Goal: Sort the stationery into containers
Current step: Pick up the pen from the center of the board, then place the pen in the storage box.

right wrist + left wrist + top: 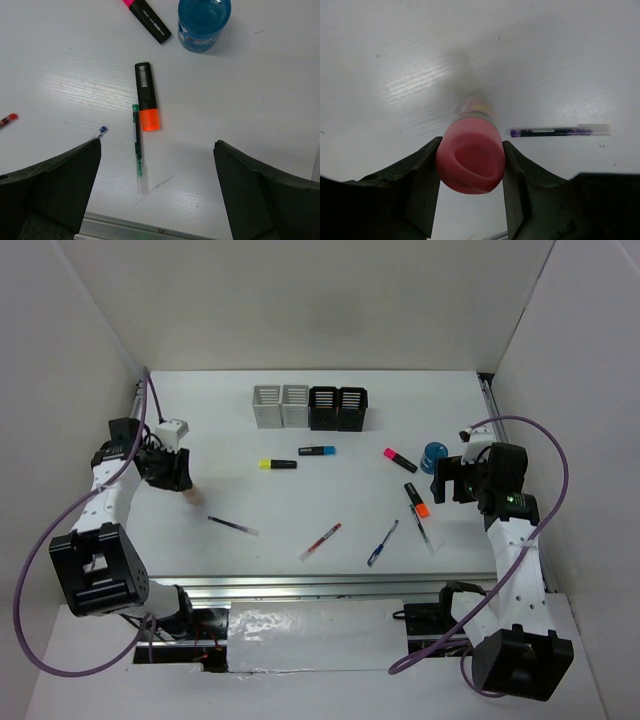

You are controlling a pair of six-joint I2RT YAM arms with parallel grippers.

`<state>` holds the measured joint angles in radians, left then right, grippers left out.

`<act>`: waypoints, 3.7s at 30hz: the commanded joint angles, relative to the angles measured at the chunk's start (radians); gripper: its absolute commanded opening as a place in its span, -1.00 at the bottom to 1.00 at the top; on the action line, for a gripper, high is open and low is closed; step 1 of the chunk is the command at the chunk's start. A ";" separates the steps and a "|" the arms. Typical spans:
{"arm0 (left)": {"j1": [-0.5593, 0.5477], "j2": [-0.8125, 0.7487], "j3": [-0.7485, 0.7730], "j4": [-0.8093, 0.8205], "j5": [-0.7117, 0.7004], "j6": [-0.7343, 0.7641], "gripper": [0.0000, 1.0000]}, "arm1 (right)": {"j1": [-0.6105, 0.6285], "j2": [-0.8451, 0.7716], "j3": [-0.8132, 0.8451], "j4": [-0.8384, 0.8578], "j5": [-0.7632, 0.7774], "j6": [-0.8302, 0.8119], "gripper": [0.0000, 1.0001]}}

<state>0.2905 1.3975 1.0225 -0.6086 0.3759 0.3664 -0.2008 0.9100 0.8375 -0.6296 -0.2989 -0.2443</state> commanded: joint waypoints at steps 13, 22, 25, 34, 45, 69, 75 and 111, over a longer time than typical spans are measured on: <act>-0.385 0.429 1.005 -0.097 0.032 -0.227 -0.91 | -0.002 0.053 0.025 0.082 -0.028 -0.006 0.99; -0.612 0.529 0.993 0.322 -0.092 -0.303 -0.90 | -0.003 0.116 0.043 0.114 -0.014 0.003 0.98; -0.649 0.581 1.019 0.395 -0.135 -0.314 -0.89 | -0.003 0.128 0.043 0.125 -0.013 0.007 0.98; -0.715 0.738 1.159 0.402 -0.241 -0.290 -0.86 | -0.003 0.150 0.035 0.148 0.010 -0.003 0.97; -0.732 0.824 1.196 0.392 -0.296 -0.244 -0.79 | -0.005 0.159 0.032 0.153 0.020 -0.018 0.97; -0.752 0.910 1.197 0.402 -0.327 -0.211 -0.56 | -0.003 0.233 0.055 0.192 0.012 0.011 0.97; -0.758 0.925 1.199 0.417 -0.342 -0.211 -0.12 | -0.003 0.236 0.051 0.195 0.018 0.010 0.97; -0.792 0.707 1.122 0.489 -0.282 -0.285 0.92 | 0.015 0.436 0.130 0.304 0.135 0.051 1.00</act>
<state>-0.4889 2.2402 2.1521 -0.1528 0.0463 0.1120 -0.1963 1.2873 0.9020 -0.3969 -0.2333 -0.2024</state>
